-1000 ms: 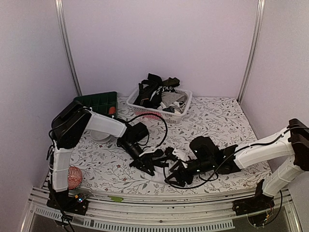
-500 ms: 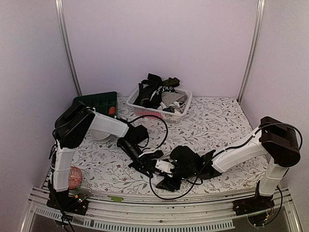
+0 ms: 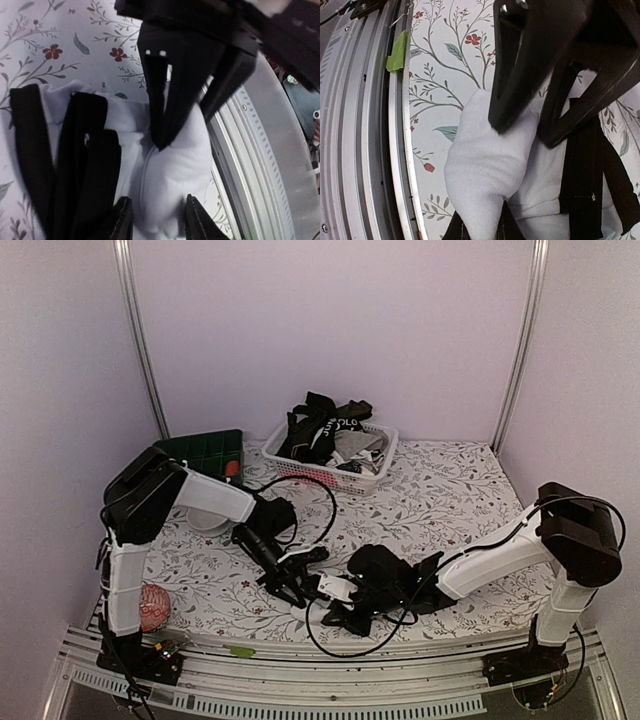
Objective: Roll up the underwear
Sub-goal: Roll the underwear at the center of the board, then pick up the underwear from the center of the board, then place the underwear in the storage box.
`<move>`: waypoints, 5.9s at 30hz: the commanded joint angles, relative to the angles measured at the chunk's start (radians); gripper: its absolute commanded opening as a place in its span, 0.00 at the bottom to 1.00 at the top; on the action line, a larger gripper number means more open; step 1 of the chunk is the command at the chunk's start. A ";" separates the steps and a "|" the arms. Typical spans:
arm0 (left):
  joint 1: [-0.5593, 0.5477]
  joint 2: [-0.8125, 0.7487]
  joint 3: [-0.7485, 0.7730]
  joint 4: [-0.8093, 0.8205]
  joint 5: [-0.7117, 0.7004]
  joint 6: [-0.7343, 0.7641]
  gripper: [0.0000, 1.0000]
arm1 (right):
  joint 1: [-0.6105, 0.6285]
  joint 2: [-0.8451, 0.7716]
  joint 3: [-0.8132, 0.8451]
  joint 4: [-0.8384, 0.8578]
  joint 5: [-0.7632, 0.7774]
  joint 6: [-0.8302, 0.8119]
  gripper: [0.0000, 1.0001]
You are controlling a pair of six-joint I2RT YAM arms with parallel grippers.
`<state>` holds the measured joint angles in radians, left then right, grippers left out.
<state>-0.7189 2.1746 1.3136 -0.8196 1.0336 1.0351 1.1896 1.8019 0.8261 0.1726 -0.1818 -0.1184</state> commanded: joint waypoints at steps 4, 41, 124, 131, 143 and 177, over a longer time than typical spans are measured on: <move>0.156 -0.406 -0.250 0.468 -0.055 -0.279 0.51 | -0.078 0.022 0.011 -0.100 -0.309 0.251 0.00; -0.248 -0.495 -0.586 0.833 -0.576 -0.226 0.00 | -0.351 0.208 0.022 0.044 -0.663 0.448 0.34; -0.273 -0.507 -0.636 1.146 -0.734 -0.121 0.55 | -0.440 0.475 0.263 -0.241 -0.706 0.364 0.00; -0.286 -0.389 -0.589 1.114 -0.814 -0.104 0.49 | -0.443 0.494 0.270 -0.259 -0.688 0.405 0.00; -0.251 -0.359 -0.494 0.815 -0.794 -0.163 0.01 | -0.481 0.333 0.231 -0.215 -0.693 0.390 0.31; 0.756 -0.378 0.262 0.253 -0.402 -0.736 0.00 | -0.534 -0.322 0.343 -0.174 -0.281 0.781 0.99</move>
<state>-0.0845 1.7233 1.4879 -0.5209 0.6754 0.3992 0.6598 1.5261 1.1435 -0.0662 -0.5297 0.5247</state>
